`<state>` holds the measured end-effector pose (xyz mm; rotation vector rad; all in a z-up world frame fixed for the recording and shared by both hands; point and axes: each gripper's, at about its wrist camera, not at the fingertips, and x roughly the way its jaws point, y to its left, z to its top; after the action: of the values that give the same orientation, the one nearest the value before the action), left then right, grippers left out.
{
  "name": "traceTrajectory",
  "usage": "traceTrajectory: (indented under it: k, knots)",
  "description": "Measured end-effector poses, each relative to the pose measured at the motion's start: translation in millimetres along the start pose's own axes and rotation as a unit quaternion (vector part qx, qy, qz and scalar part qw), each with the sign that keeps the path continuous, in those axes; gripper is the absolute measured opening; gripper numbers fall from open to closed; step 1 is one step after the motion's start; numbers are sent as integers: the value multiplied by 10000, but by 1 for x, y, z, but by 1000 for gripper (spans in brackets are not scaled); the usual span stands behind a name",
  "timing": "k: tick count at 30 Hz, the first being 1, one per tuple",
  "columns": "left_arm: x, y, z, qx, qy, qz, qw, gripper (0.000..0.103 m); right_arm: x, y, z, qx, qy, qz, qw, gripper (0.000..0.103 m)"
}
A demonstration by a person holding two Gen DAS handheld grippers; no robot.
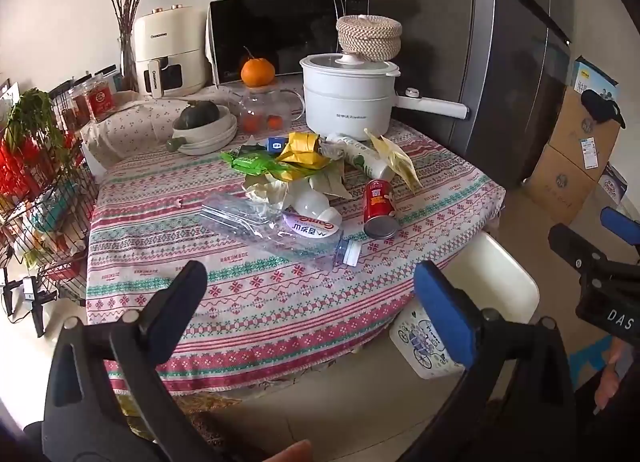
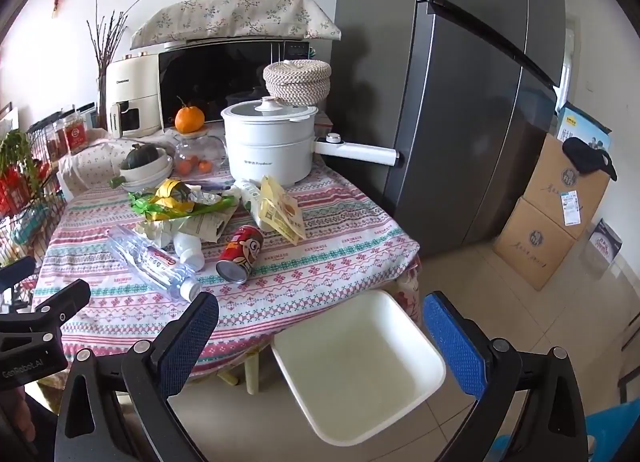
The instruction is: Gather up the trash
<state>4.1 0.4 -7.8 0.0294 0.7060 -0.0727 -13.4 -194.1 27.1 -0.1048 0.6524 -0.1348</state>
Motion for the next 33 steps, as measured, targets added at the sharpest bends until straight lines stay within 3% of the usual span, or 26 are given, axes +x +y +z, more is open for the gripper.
traceTrajectory:
  k: [33]
  knots:
    - [3,3,-1,-83,59,-35,9999,103,4,2,-5,13,53,27,10000,103]
